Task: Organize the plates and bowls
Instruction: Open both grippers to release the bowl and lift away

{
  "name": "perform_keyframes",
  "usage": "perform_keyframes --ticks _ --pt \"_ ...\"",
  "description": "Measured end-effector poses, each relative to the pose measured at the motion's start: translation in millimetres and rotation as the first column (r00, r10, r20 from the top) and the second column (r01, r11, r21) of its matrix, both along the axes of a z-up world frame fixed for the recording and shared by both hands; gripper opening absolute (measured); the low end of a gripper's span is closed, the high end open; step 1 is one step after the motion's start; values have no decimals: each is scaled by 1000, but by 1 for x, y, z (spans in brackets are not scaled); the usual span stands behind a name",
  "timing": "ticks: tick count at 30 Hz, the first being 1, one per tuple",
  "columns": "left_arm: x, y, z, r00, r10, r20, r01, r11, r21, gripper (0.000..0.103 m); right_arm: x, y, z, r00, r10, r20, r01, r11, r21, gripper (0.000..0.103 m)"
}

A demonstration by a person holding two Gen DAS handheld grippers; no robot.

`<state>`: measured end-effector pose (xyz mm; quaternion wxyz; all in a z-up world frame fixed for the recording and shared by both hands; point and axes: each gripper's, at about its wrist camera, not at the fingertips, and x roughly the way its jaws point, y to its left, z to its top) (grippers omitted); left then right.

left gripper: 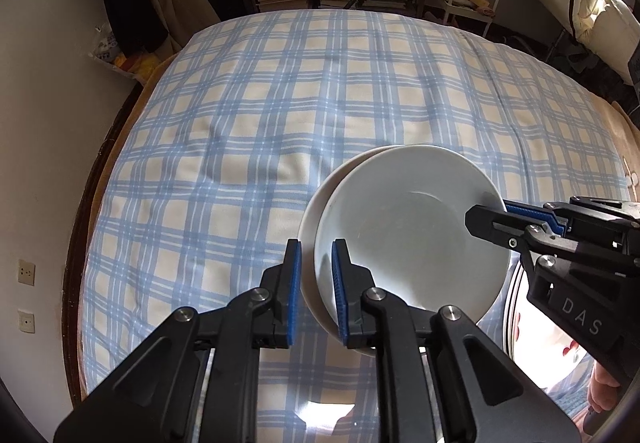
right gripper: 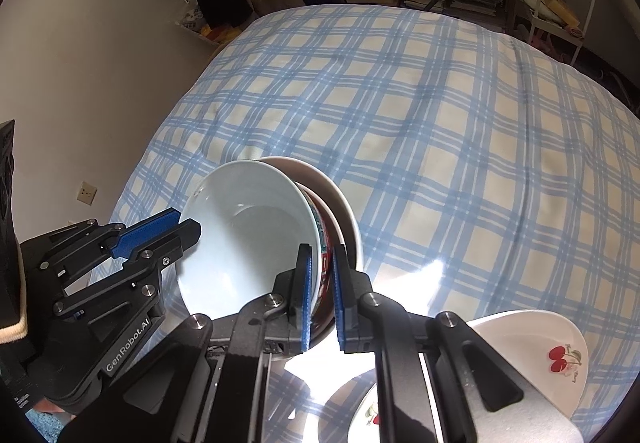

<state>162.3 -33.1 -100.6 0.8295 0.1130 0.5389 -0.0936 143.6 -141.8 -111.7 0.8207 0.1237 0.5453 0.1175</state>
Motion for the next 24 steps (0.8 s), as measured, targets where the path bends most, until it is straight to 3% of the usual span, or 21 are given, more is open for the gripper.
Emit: perform_keyframes --ticks 8,10,12,15,19,24 --pt "3 12 11 999 34 20 -33 999 -29 25 0 -9 6 1000 -3 11 3 1000 19 14" --pt "4 15 13 999 41 26 -41 999 -24 34 0 -11 10 1000 -3 22 2 1000 30 14" --pt "6 20 15 998 61 34 -60 998 -17 62 -1 -14 16 999 -1 37 0 1000 29 14" --pt "10 28 17 994 100 53 -101 995 10 81 -2 -22 23 999 -4 52 4 1000 17 19" --pt "18 40 16 989 138 47 -140 990 28 85 -3 -37 25 998 -39 50 39 999 8 57" --pt "26 51 7 986 165 7 -165 986 35 87 0 -49 15 997 -79 18 79 997 -20 77"
